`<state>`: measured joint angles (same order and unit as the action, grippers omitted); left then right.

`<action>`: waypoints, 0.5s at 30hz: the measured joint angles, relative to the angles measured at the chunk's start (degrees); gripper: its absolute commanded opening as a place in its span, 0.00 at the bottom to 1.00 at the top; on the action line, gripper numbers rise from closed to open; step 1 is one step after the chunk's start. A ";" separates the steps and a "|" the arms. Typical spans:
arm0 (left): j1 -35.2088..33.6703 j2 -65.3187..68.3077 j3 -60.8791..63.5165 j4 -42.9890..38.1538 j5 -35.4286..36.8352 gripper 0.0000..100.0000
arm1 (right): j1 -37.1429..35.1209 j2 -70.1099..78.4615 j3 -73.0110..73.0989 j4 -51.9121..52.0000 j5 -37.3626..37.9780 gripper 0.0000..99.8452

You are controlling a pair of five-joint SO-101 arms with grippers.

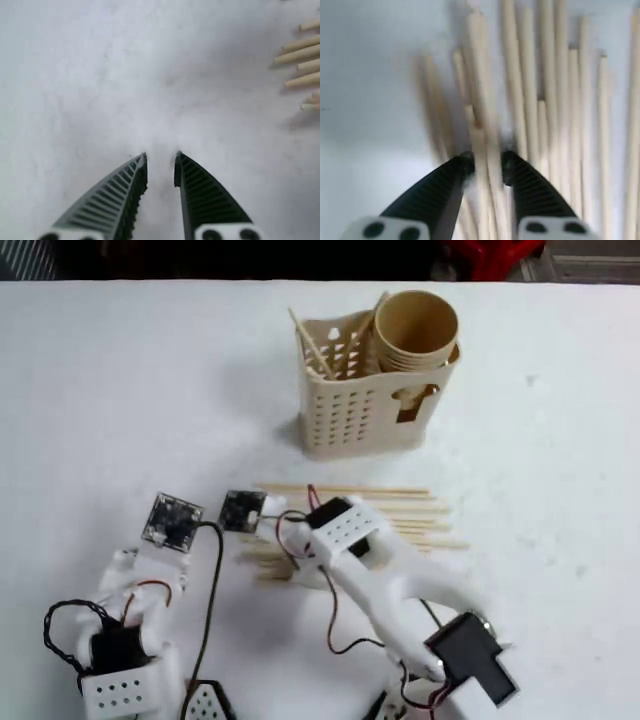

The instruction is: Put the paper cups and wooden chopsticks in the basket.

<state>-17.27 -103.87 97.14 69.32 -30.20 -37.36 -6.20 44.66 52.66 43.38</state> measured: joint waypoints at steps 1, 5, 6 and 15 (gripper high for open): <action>0.00 0.00 0.00 0.00 0.00 0.11 | 0.70 -0.70 0.00 0.09 0.00 0.02; 0.00 0.00 0.00 0.00 0.00 0.11 | 1.41 -4.92 0.00 0.53 -1.41 0.02; 0.00 0.00 0.00 0.00 0.00 0.11 | 1.32 -5.98 0.00 1.14 -1.67 0.02; 0.00 0.00 0.00 0.00 0.00 0.11 | 1.32 -13.98 0.09 4.04 -2.29 0.02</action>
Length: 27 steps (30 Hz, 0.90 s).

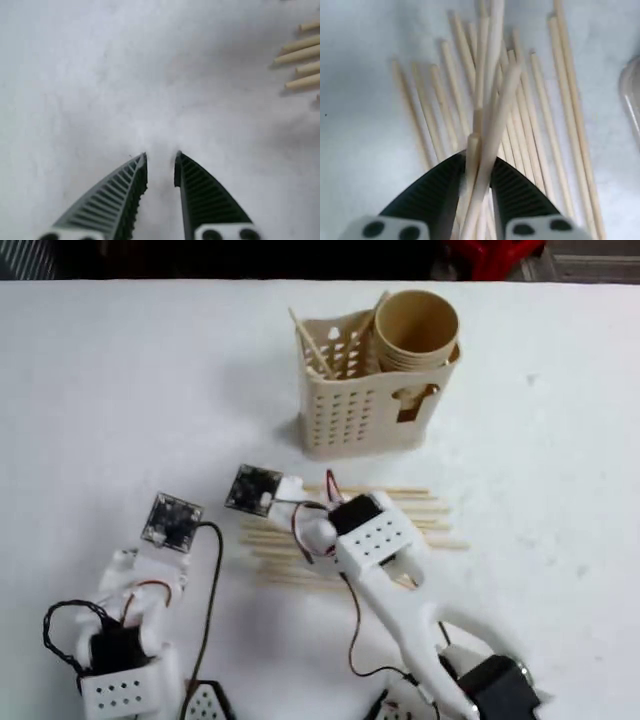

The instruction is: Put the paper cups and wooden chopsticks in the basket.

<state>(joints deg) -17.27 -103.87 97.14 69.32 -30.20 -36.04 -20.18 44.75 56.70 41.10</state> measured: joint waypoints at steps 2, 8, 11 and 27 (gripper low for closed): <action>0.00 0.00 0.00 0.00 0.00 0.11 | 0.00 -0.18 0.00 0.00 0.18 0.02; 0.00 0.00 0.00 0.00 0.00 0.11 | 0.00 5.71 -2.02 -3.08 6.07 0.02; 0.00 0.00 0.00 0.00 0.00 0.11 | 0.00 11.69 -5.19 -3.69 7.47 0.02; 0.00 0.00 0.00 0.00 0.00 0.11 | 3.78 18.37 -7.74 -3.96 7.56 0.12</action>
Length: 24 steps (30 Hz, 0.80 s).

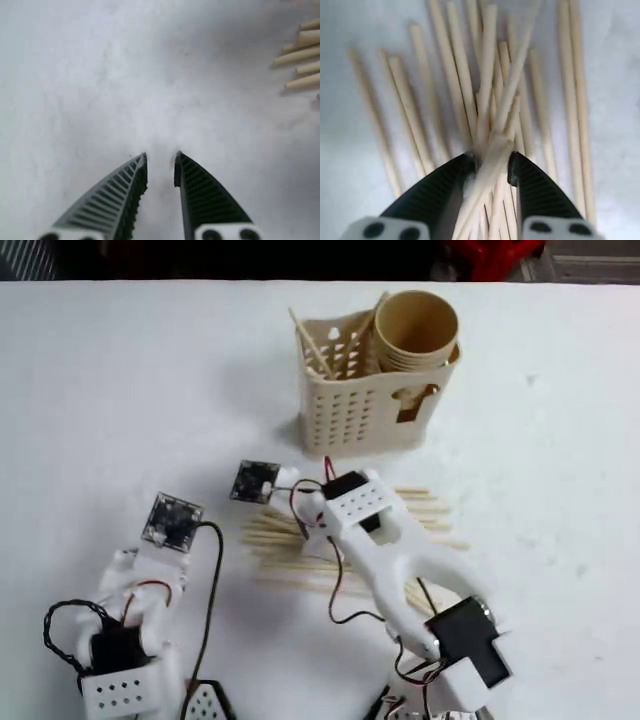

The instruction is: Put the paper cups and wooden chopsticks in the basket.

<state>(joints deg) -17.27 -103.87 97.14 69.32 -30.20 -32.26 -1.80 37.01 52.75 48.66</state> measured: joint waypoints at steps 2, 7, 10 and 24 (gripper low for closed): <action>0.00 0.00 0.00 0.00 0.00 0.11 | 0.00 0.00 0.00 0.00 0.18 0.12; 0.00 0.00 0.00 0.00 0.00 0.11 | 0.44 0.18 0.00 0.00 0.53 0.01; 0.00 0.00 0.00 0.00 0.00 0.11 | 1.76 -0.09 -0.79 0.00 0.53 0.01; 0.00 0.00 0.00 0.00 0.00 0.11 | 2.37 -21.89 -7.65 11.69 -4.31 0.02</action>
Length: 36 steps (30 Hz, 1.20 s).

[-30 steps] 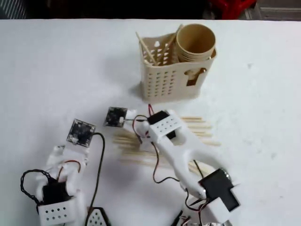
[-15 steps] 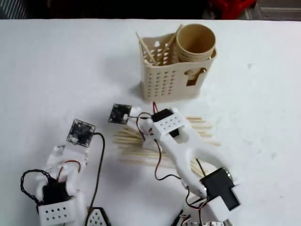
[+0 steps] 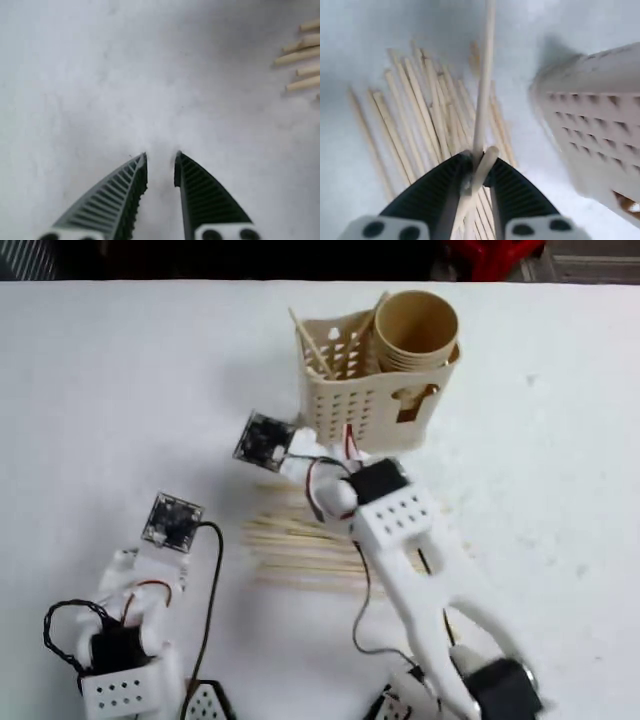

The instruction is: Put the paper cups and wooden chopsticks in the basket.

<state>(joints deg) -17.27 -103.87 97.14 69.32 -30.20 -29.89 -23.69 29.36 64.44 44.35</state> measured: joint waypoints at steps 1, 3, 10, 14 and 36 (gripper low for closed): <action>0.00 0.00 0.00 0.00 0.00 0.11 | 0.00 -1.58 -0.44 0.88 0.00 0.02; 0.00 0.00 0.00 0.00 0.00 0.11 | 0.00 -3.16 -0.88 1.67 0.00 0.02; 0.00 0.00 0.00 0.00 0.00 0.11 | -0.09 1.76 -0.97 -1.93 0.00 0.02; 0.00 0.00 0.00 0.00 0.00 0.11 | -0.70 4.92 -1.85 -5.01 -3.34 0.02; 0.00 0.00 0.00 0.00 0.00 0.11 | -5.71 23.03 -2.73 -2.99 -9.41 0.12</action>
<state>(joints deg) -17.27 -103.87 97.14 69.32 -30.20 -35.60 -0.66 26.64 61.45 34.95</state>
